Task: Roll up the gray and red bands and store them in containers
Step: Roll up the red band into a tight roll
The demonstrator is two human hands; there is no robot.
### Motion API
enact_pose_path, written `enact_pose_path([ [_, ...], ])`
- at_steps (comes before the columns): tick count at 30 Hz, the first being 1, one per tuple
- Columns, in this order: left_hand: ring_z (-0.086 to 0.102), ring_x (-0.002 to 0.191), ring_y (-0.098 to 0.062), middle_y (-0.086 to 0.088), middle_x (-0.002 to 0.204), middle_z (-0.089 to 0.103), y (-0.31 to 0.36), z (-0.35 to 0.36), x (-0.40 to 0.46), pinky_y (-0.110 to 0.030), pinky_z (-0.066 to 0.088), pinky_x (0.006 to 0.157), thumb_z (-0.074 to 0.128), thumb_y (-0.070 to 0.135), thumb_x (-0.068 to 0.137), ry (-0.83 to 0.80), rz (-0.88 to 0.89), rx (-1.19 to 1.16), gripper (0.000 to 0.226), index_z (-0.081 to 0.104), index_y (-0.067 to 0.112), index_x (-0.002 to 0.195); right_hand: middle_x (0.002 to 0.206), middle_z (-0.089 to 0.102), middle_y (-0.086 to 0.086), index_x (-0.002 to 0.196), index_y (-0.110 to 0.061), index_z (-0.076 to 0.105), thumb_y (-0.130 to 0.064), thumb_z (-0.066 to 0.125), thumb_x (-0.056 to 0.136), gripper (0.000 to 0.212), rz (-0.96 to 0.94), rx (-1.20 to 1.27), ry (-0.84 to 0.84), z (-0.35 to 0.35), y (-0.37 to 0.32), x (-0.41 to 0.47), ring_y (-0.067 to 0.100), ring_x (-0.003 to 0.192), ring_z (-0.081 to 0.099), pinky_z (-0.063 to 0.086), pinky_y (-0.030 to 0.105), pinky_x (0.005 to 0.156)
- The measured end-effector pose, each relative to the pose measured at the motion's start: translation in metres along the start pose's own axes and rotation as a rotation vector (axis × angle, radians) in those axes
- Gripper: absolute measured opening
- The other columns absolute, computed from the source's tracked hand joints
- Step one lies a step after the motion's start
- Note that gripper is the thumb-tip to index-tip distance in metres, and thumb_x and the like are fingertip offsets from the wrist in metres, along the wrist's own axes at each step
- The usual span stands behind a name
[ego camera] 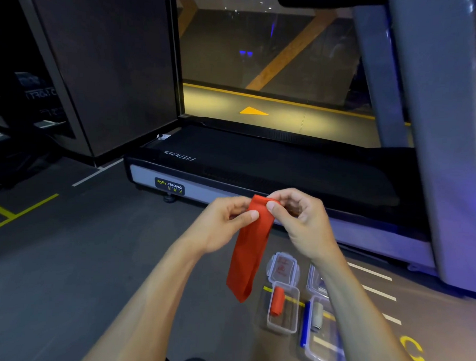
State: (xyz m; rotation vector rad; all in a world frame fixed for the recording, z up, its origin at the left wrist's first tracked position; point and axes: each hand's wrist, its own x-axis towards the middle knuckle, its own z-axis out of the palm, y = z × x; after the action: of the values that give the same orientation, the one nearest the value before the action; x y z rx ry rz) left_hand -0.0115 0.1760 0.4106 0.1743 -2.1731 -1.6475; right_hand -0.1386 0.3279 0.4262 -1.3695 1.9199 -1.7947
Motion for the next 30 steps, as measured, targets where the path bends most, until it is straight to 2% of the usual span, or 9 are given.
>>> enact_pose_path([
  [5,0.072,0.087,-0.019,-0.015,0.096,0.078,-0.001,0.001,-0.002,-0.038,0.057,0.088,0.065,0.010,0.097,0.000,-0.072,-0.044,0.013,0.073,0.002,0.103,0.088,0.076,-0.002,0.095,-0.016,0.074,-0.007,0.071,0.094,0.010,0.000,-0.031,0.017,-0.001,-0.001,0.000,0.015,0.085,0.072,0.056,0.029,0.081],
  [8,0.072,0.084,-0.022,-0.016,0.091,0.078,-0.001,0.002,-0.002,-0.051,0.058,0.089,0.070,0.009,0.093,0.029,-0.098,-0.045,0.011,0.072,0.000,0.098,0.088,0.076,-0.001,0.095,-0.016,0.074,-0.007,0.071,0.094,0.009,-0.003,-0.040,0.021,0.000,-0.001,-0.001,0.017,0.086,0.071,0.056,0.029,0.081],
  [10,0.069,0.082,-0.025,-0.016,0.090,0.077,-0.002,0.003,-0.001,-0.055,0.056,0.088,0.072,0.012,0.093,0.045,-0.103,-0.031,0.008,0.074,0.004,0.094,0.088,0.076,-0.001,0.095,-0.016,0.074,-0.008,0.071,0.094,0.009,-0.003,-0.041,0.025,0.000,-0.001,0.000,0.017,0.086,0.071,0.057,0.030,0.081],
  [14,0.068,0.079,-0.018,-0.008,0.085,0.076,-0.001,0.004,0.000,-0.042,0.053,0.079,0.068,0.012,0.095,0.019,-0.113,-0.060,0.009,0.074,0.017,0.091,0.087,0.076,-0.004,0.094,-0.018,0.074,-0.009,0.071,0.094,0.010,-0.001,-0.050,0.047,0.001,0.000,-0.001,0.014,0.084,0.071,0.057,0.030,0.079],
  [19,0.068,0.066,-0.009,-0.003,0.078,0.075,0.002,0.008,0.000,-0.021,0.052,0.064,0.066,0.005,0.096,-0.003,-0.088,-0.099,0.009,0.073,0.010,0.095,0.085,0.075,-0.006,0.092,-0.018,0.074,-0.007,0.072,0.093,0.011,-0.014,-0.064,0.070,0.000,0.002,-0.001,0.010,0.081,0.070,0.055,0.024,0.076],
  [24,0.067,0.064,-0.009,-0.005,0.079,0.074,0.007,0.013,-0.001,-0.019,0.050,0.062,0.065,0.001,0.096,0.012,-0.064,-0.139,0.009,0.072,0.005,0.101,0.081,0.073,-0.003,0.089,-0.017,0.074,-0.003,0.072,0.091,0.014,-0.022,-0.041,0.105,0.001,0.004,0.000,0.019,0.077,0.067,0.054,0.030,0.072],
  [27,0.057,0.062,-0.018,-0.010,0.072,0.065,0.008,0.018,0.000,-0.026,0.044,0.062,0.067,0.018,0.098,0.037,-0.064,-0.165,0.008,0.073,0.013,0.096,0.080,0.073,0.001,0.088,-0.015,0.073,0.000,0.073,0.089,0.015,-0.043,-0.005,0.119,0.001,0.003,0.001,0.021,0.075,0.067,0.054,0.036,0.071],
  [30,0.042,0.062,-0.023,-0.014,0.068,0.053,0.007,0.023,0.003,-0.033,0.034,0.060,0.065,0.042,0.096,0.124,-0.065,-0.134,0.030,0.069,0.019,0.078,0.079,0.073,0.001,0.088,-0.015,0.073,0.001,0.074,0.088,0.015,-0.056,0.010,0.119,0.001,0.002,0.001,0.022,0.075,0.068,0.056,0.039,0.070],
])
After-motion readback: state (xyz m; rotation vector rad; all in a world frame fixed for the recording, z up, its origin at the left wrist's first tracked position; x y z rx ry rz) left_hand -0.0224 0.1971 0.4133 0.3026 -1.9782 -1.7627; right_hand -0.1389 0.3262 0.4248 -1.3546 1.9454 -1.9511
